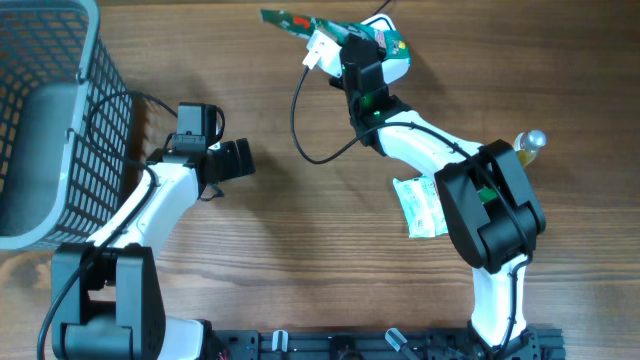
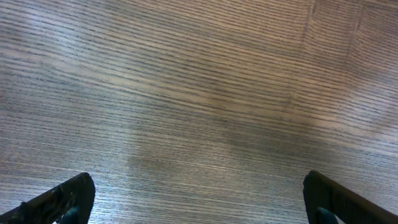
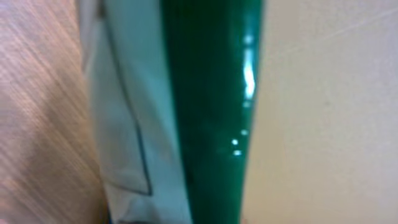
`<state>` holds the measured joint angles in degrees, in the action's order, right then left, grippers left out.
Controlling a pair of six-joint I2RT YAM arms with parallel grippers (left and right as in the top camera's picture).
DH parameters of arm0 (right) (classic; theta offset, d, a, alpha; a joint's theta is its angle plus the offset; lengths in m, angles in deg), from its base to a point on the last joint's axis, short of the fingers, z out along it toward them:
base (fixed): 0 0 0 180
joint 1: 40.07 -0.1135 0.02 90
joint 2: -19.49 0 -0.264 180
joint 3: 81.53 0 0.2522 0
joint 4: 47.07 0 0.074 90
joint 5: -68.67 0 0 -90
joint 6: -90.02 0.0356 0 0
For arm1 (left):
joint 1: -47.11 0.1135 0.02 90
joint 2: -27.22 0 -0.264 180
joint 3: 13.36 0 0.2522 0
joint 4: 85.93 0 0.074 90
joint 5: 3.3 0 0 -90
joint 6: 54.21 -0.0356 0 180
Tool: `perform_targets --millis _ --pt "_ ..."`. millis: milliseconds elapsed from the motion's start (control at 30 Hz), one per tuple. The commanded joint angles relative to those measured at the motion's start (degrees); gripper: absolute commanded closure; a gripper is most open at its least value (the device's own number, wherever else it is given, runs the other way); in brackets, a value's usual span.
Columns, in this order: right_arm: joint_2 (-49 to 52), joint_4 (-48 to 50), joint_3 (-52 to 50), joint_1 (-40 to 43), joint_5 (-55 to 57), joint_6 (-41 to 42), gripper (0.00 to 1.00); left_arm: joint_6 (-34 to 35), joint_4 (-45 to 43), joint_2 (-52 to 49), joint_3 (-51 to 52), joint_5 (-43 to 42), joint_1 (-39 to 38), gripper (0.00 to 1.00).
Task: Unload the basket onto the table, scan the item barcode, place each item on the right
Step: 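Hold the gloves pack barcode in front of the scanner, then lower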
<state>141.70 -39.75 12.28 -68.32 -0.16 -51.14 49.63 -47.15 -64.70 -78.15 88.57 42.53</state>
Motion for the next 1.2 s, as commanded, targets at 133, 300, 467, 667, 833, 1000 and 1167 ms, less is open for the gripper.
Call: perform_targets --millis 133,300,467,667,833,1000,1167 --pt "1.09 -3.74 0.57 -0.17 -4.92 14.67 0.96 0.26 -0.17 1.01 0.13 0.15 0.20 0.00" --pt "0.98 -3.56 0.57 -0.17 -4.28 16.85 0.96 0.24 -0.17 1.01 0.13 0.15 0.20 0.00" --pt "-3.56 -3.61 0.57 -0.20 -3.72 17.31 0.96 0.26 -0.17 1.01 0.13 0.15 0.20 0.00" --pt "-15.19 -15.63 0.57 -0.76 -7.69 24.48 0.96 0.26 -0.17 1.01 0.13 0.15 0.20 0.00" --pt "-23.74 -34.86 0.57 -0.76 -17.09 39.63 0.96 0.26 -0.17 1.01 0.13 0.15 0.20 0.00" --pt "-27.80 -58.01 0.57 -0.76 -24.33 55.36 0.96 0.26 -0.17 1.01 0.13 0.15 0.22 0.00" --pt "-27.82 -79.84 -0.59 -0.76 -28.02 66.51 0.95 0.26 -0.17 1.01 0.13 0.15 0.20 0.00"
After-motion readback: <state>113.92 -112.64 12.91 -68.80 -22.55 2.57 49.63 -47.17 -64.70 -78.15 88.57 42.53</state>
